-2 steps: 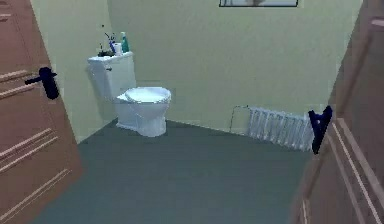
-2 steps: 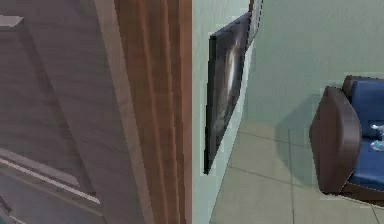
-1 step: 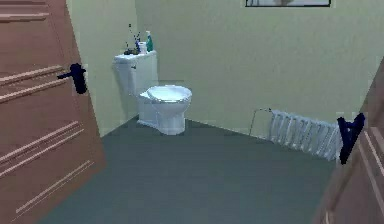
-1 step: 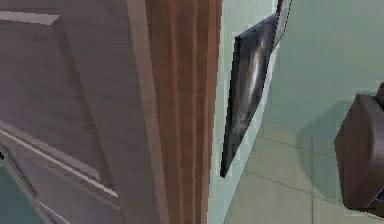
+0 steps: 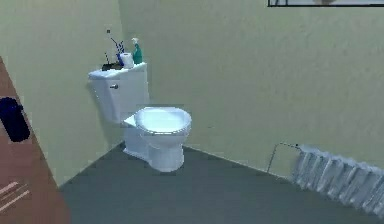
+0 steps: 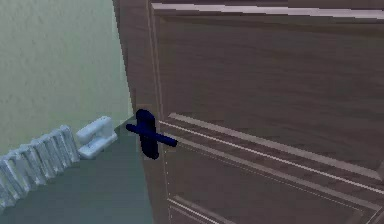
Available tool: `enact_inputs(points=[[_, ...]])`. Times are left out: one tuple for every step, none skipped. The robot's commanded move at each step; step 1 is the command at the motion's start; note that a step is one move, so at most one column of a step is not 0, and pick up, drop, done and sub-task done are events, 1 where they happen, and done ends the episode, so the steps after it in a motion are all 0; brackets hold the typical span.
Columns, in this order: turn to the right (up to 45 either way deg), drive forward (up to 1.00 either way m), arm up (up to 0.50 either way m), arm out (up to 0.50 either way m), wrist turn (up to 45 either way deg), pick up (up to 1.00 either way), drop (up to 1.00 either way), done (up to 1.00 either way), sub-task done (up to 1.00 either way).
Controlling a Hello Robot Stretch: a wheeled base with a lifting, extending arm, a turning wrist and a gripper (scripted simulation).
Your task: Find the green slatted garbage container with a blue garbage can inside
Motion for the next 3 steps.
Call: enact_inputs(points=[[6.0, 0.00, 0.00, 0.00, 0.0, 0.00, 0.00, 0.00, 0.00], [0.0, 0.55, 0.00, 0.00, 0.0, 0.00, 0.00, 0.00, 0.00], [45.0, 0.00, 0.00, 0.00, 0.0, 0.00, 0.00, 0.00, 0.00]])
